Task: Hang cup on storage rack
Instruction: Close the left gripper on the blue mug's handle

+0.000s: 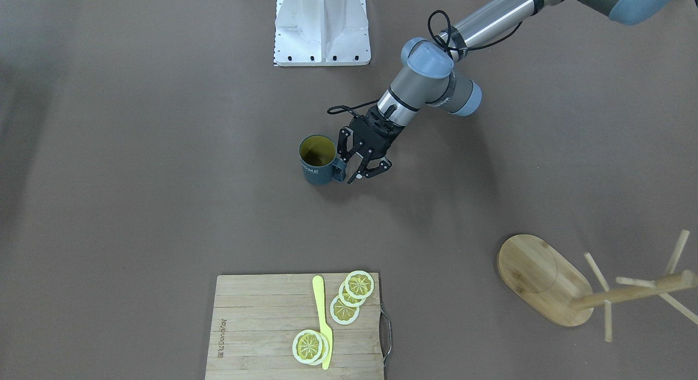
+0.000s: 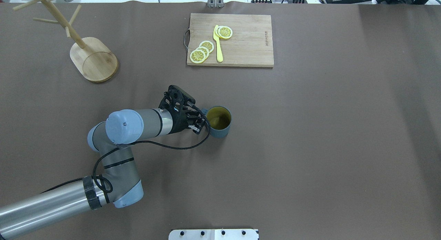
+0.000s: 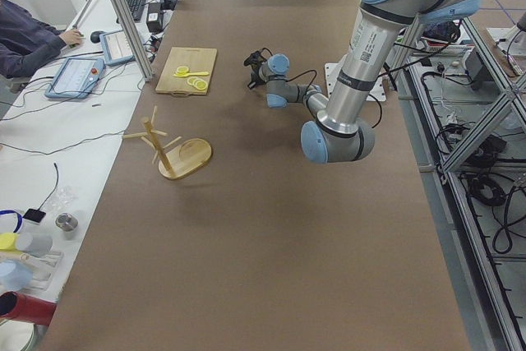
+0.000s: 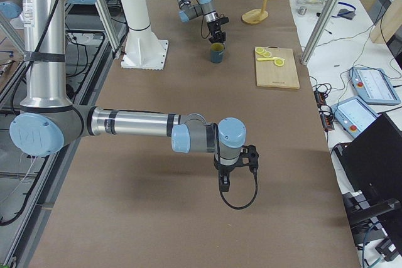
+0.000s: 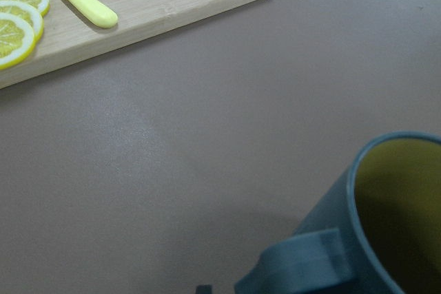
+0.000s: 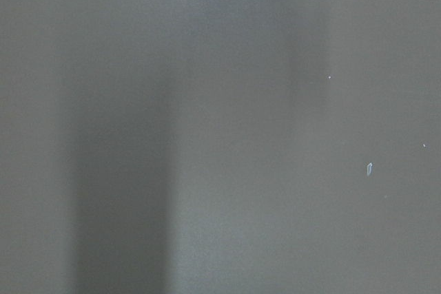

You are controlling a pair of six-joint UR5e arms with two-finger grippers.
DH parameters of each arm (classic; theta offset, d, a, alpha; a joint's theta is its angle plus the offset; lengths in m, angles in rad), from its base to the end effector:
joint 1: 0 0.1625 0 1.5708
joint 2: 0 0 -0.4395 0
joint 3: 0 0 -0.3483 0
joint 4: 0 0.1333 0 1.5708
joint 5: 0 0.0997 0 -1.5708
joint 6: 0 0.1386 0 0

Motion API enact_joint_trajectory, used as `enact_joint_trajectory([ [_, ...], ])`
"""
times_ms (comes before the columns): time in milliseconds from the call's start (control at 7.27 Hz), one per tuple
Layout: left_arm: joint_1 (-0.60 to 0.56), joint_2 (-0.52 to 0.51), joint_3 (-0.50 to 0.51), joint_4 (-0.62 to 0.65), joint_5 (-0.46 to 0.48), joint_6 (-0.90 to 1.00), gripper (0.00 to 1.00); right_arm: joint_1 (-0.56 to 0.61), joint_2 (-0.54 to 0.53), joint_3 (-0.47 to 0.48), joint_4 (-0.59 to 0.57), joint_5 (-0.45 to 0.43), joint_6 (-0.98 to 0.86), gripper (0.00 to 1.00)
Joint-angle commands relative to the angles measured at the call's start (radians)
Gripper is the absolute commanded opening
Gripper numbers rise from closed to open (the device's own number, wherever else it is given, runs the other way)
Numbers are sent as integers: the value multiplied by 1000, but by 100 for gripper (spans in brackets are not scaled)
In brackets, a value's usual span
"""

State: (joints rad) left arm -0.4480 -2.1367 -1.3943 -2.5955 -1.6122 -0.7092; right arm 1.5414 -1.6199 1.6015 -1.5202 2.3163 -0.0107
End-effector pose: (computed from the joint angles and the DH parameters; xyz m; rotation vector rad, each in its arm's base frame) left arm 0.5849 -0.4226 0.3244 0.8399 1.1505 0.3711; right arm 0.0266 -0.4306 0.7065 0.0237 -0.7458 -0.0502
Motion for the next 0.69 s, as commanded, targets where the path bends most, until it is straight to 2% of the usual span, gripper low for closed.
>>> enact_joint_trajectory([
  [0,0,-14,11,0,0,-28,26,0,1,0,0,0,0,100],
  [550,-1,-14,9,-8,-2,-93,0,0,3,0,2,0,0,100],
])
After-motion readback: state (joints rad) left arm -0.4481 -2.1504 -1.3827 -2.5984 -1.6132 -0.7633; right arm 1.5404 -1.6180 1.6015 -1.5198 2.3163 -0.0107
